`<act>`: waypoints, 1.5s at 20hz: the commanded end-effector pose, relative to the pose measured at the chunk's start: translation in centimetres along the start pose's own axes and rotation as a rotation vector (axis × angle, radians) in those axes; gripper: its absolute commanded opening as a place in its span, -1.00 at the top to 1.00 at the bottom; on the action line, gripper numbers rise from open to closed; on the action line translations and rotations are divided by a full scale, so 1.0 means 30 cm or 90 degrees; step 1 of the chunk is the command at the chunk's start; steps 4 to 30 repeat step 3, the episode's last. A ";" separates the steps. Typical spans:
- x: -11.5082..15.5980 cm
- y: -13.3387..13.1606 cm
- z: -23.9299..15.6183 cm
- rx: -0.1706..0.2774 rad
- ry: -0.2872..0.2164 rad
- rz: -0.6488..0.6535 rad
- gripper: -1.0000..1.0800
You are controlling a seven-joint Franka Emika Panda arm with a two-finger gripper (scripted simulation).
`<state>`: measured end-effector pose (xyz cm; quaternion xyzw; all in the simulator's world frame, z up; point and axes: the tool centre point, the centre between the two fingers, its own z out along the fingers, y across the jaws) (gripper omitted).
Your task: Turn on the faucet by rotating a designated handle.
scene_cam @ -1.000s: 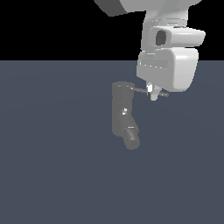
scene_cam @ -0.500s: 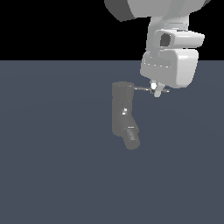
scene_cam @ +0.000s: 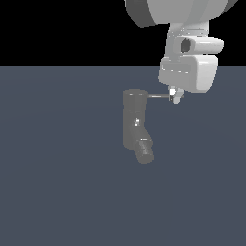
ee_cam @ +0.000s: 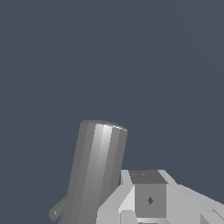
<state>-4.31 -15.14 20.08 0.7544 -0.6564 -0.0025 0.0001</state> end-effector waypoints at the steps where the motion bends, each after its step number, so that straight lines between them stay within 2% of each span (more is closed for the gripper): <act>1: 0.061 -0.009 -0.002 0.002 0.002 0.014 1.00; 30: 0.071 -0.017 -0.002 0.002 0.002 0.015 1.00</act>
